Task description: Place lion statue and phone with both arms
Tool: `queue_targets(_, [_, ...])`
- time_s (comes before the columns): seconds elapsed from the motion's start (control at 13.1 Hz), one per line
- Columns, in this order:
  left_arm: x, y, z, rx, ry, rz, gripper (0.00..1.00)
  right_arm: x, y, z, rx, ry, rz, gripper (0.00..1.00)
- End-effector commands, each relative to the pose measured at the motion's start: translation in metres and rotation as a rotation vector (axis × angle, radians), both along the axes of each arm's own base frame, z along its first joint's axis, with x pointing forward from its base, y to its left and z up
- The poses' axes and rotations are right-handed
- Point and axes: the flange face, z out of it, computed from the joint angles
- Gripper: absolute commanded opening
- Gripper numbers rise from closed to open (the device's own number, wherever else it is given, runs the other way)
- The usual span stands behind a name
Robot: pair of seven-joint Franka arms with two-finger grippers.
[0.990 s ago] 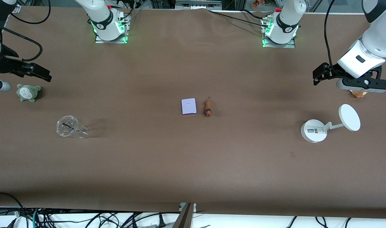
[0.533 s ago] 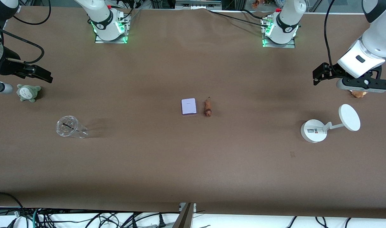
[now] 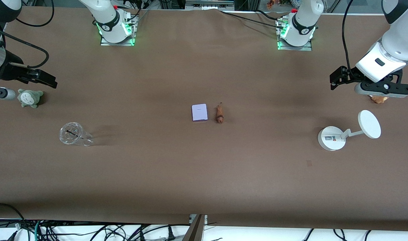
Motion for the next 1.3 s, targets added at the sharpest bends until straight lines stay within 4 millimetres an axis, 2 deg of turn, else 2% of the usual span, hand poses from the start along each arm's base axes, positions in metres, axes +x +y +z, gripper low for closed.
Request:
queue_targets(0.0, [0.002,-0.003,0.006,-0.006,0.005,0.010,1.00,0.004,0.005,0.003,0.006,-0.012,0.000,1.00])
queue_targets(0.46, [-0.004,-0.017,0.001,-0.005,0.050,-0.019,1.00,0.008,0.008,-0.003,0.012,-0.007,0.002,1.00])
queue_targets(0.69, [-0.006,-0.050,-0.020,0.010,0.115,-0.080,1.00,0.011,0.008,-0.010,0.010,0.002,0.002,1.00])
queue_targets(0.84, [-0.002,-0.060,-0.032,0.001,0.136,-0.089,1.00,0.014,0.009,-0.016,0.010,0.009,0.005,1.00])
queue_targets(0.99, [0.001,-0.082,-0.050,-0.001,0.154,-0.061,1.00,0.016,0.010,-0.021,0.009,0.019,0.007,1.00])
queue_targets(1.22, [0.022,-0.097,-0.086,-0.021,0.133,-0.034,1.00,0.016,0.012,-0.023,0.008,0.023,0.015,1.00])
